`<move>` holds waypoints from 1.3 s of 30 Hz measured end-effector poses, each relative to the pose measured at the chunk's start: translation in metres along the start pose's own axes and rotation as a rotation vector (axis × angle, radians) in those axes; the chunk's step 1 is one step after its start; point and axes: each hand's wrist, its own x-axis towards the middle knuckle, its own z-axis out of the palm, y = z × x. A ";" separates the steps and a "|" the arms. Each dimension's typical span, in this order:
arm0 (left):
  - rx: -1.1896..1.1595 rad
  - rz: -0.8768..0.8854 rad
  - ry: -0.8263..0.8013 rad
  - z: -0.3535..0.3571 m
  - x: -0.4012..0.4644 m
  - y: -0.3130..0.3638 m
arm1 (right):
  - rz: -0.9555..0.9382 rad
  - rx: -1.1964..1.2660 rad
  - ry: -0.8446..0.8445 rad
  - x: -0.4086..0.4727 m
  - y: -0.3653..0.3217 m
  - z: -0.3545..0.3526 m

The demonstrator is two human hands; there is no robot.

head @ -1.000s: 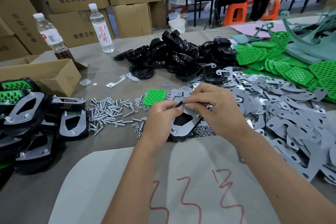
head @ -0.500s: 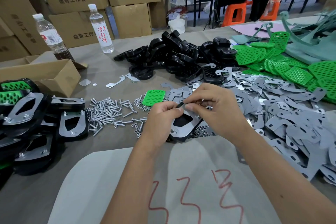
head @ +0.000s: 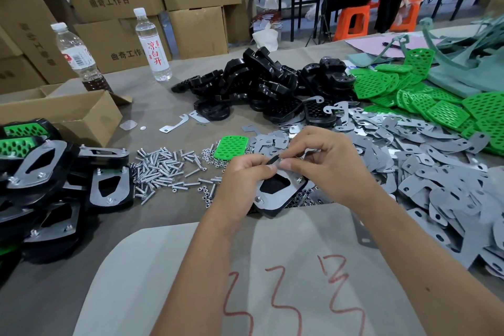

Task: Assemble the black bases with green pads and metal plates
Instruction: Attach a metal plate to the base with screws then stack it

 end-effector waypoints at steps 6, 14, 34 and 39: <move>-0.003 0.024 0.011 0.002 0.000 0.001 | -0.021 -0.059 0.073 -0.001 0.004 0.005; -0.051 0.059 0.115 0.002 0.004 -0.003 | 0.013 -0.063 0.107 -0.003 0.002 0.006; -0.136 0.056 0.280 0.008 0.003 0.002 | 0.150 0.236 0.248 -0.005 -0.011 0.025; -0.101 0.046 0.313 0.009 0.004 0.002 | 0.135 0.117 0.148 -0.007 -0.013 0.029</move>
